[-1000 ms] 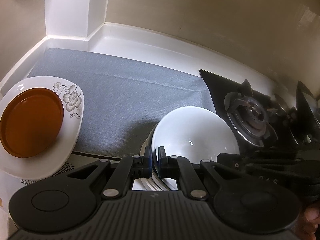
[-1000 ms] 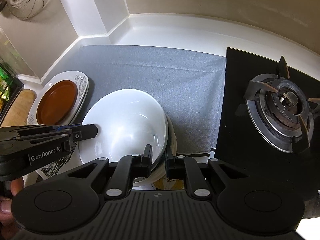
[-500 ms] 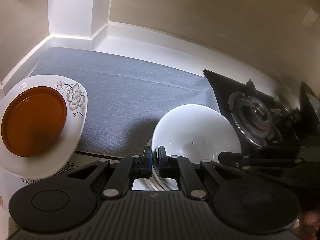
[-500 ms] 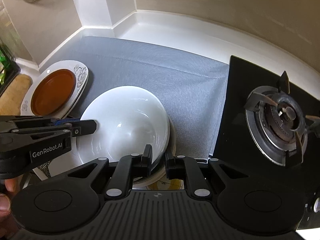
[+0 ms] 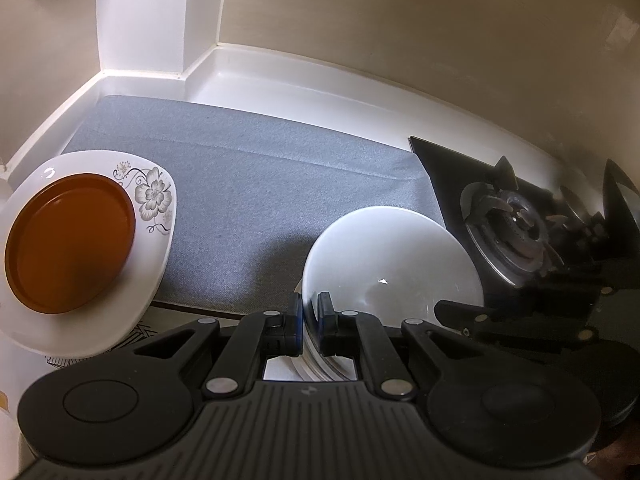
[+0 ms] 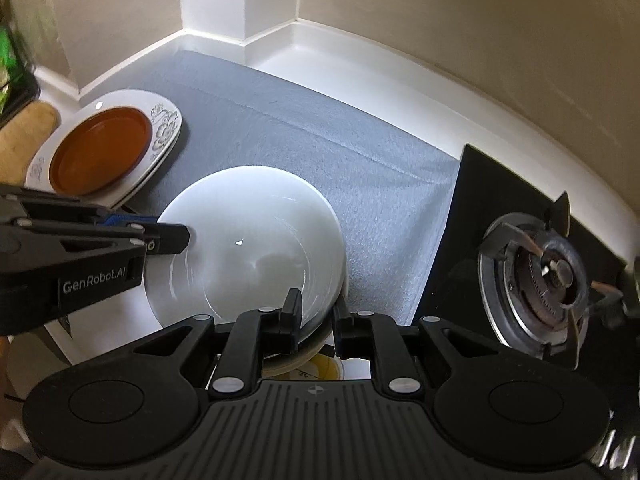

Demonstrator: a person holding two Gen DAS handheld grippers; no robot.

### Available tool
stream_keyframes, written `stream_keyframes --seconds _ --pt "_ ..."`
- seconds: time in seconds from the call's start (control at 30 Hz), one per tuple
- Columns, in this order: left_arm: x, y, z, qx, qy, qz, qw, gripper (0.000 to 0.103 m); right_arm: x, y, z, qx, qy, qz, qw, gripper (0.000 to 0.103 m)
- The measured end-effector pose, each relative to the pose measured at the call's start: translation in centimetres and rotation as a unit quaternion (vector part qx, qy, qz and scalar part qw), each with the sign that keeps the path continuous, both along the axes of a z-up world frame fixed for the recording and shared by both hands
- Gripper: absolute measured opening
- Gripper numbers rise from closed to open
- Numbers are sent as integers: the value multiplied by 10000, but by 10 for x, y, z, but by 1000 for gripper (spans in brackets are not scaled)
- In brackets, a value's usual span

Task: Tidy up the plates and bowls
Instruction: 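Lower the blue-and-white bowl into the bowl stack with the left gripper, then grasp the bowl stack rim with the right gripper while the left gripper holds it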

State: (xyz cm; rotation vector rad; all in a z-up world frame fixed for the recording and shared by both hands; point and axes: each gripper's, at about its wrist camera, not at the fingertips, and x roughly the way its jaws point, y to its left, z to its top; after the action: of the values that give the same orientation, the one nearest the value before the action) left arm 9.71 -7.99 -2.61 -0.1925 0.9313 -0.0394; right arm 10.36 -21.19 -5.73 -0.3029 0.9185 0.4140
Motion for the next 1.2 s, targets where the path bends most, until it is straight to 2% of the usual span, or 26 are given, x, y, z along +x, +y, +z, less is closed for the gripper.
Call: stream_keyframes --seconds 0.23,0.53,1.2 --pt "0 -1 0 33 8 -1 10000 7 -3 9 -2 -331 -199 261 9989 20" --pt "-1 -2 -1 75 3 33 10000 8 -4 11 -4 -516 -292 389 9975 21" --pt "-3 2 0 -70 -122 107 9998 9 -7 2 -4 -261 -210 310 9990 25"
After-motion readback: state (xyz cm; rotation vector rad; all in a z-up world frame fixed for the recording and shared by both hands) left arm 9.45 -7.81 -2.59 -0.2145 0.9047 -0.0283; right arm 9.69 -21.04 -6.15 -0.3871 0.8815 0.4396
